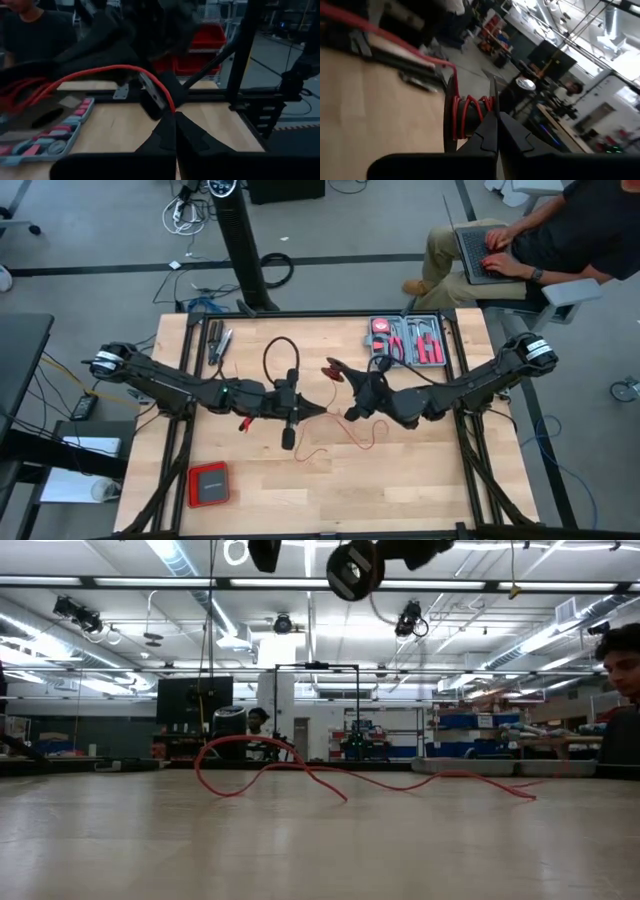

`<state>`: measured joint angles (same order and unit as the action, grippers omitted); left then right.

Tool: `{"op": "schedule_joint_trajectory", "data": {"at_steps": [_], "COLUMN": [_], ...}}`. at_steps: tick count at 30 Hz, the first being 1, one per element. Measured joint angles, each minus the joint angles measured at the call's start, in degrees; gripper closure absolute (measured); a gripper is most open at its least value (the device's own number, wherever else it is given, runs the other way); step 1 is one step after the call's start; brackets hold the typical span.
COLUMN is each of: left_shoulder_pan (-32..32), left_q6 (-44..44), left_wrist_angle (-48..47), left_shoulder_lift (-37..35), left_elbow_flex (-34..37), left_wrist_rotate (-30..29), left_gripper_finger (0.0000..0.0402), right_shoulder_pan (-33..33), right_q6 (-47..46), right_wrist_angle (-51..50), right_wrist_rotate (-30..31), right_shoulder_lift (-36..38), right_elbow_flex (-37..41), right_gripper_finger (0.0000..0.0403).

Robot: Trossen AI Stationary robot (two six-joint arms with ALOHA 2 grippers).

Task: Coil cords
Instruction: Uncoil the red cable wire from the black spool

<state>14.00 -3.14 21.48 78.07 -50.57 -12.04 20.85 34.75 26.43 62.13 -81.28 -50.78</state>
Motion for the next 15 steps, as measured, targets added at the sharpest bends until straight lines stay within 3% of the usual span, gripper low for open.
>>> {"op": "schedule_joint_trajectory", "data": {"at_steps": [7, 15], "left_shoulder_pan": [0.0, 0.0], "left_q6": [-2.67, -6.65], "left_wrist_angle": [-8.88, -23.25], "left_shoulder_lift": [-4.31, -5.91], "left_elbow_flex": [-0.02, -0.03], "left_wrist_rotate": [-3.76, -9.56], "left_gripper_finger": [0.0401, 0.0401], "right_shoulder_pan": [4.07, 9.37], "right_q6": [0.35, -4.34], "right_wrist_angle": [-8.26, -15.18], "right_wrist_rotate": [7.31, 8.15], "right_shoulder_lift": [0.53, 0.57], "right_elbow_flex": [0.0, 0.0], "right_gripper_finger": [0.0403, 0.0403]}}
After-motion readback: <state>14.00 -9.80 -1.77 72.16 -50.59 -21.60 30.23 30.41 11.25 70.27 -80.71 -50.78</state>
